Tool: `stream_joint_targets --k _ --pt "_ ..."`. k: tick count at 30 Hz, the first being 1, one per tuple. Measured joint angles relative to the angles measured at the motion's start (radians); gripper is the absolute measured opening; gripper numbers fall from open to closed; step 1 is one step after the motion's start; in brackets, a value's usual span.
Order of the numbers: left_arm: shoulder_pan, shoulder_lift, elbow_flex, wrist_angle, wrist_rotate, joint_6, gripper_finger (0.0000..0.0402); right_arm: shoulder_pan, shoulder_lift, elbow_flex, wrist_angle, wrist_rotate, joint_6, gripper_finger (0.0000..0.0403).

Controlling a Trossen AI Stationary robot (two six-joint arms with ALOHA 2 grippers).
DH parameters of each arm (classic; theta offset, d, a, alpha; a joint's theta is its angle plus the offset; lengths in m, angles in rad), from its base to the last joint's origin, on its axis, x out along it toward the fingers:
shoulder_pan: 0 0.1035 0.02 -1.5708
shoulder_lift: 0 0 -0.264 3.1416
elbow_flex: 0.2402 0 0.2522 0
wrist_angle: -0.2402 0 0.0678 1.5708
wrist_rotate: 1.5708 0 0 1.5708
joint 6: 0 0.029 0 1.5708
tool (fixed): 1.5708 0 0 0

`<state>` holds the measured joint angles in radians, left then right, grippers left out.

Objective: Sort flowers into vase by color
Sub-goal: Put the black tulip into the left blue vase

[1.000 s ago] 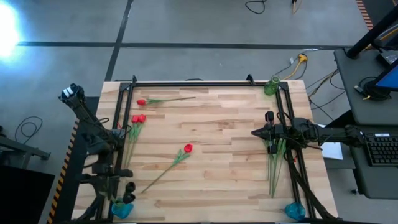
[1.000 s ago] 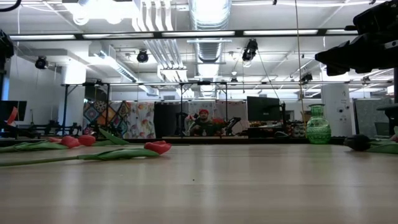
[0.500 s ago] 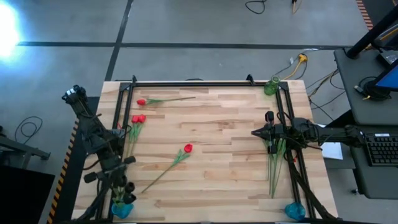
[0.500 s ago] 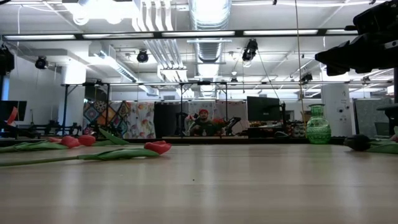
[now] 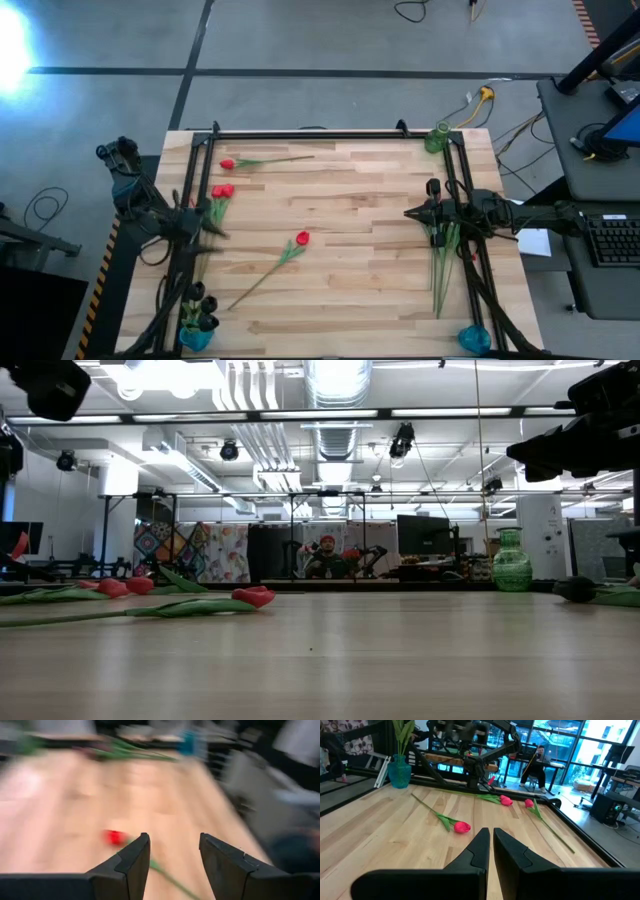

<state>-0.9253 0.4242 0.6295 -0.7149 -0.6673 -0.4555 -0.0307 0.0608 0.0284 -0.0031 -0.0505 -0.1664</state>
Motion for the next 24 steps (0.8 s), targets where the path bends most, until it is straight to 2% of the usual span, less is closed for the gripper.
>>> stream_joint_targets --k 3,9,13,18,21,24 --pt "0.006 0.004 0.013 -0.034 -0.142 -0.039 0.016 0.0 0.0 0.0 0.0 0.0 0.001 0.0018" --pt "0.081 0.006 -0.001 -0.035 -0.237 -0.098 0.016 0.0 0.0 0.0 0.0 0.0 0.001 0.0018" --pt "0.164 0.005 -0.015 -0.035 -0.228 -0.138 0.016 0.0 0.0 0.0 0.0 0.0 0.001 0.0018" --pt "0.271 0.013 -0.045 -0.002 -0.125 -0.115 0.016 0.0 0.0 0.0 0.0 0.0 0.001 0.0018" --pt "0.341 0.025 -0.089 0.09 -0.097 -0.057 0.016 0.0 0.0 0.0 0.0 0.0 0.0 0.0018" --pt "0.433 0.04 -0.13 0.217 -0.025 0.026 0.016 0.0 0.0 0.0 0.005 0.008 0.001 0.0018"
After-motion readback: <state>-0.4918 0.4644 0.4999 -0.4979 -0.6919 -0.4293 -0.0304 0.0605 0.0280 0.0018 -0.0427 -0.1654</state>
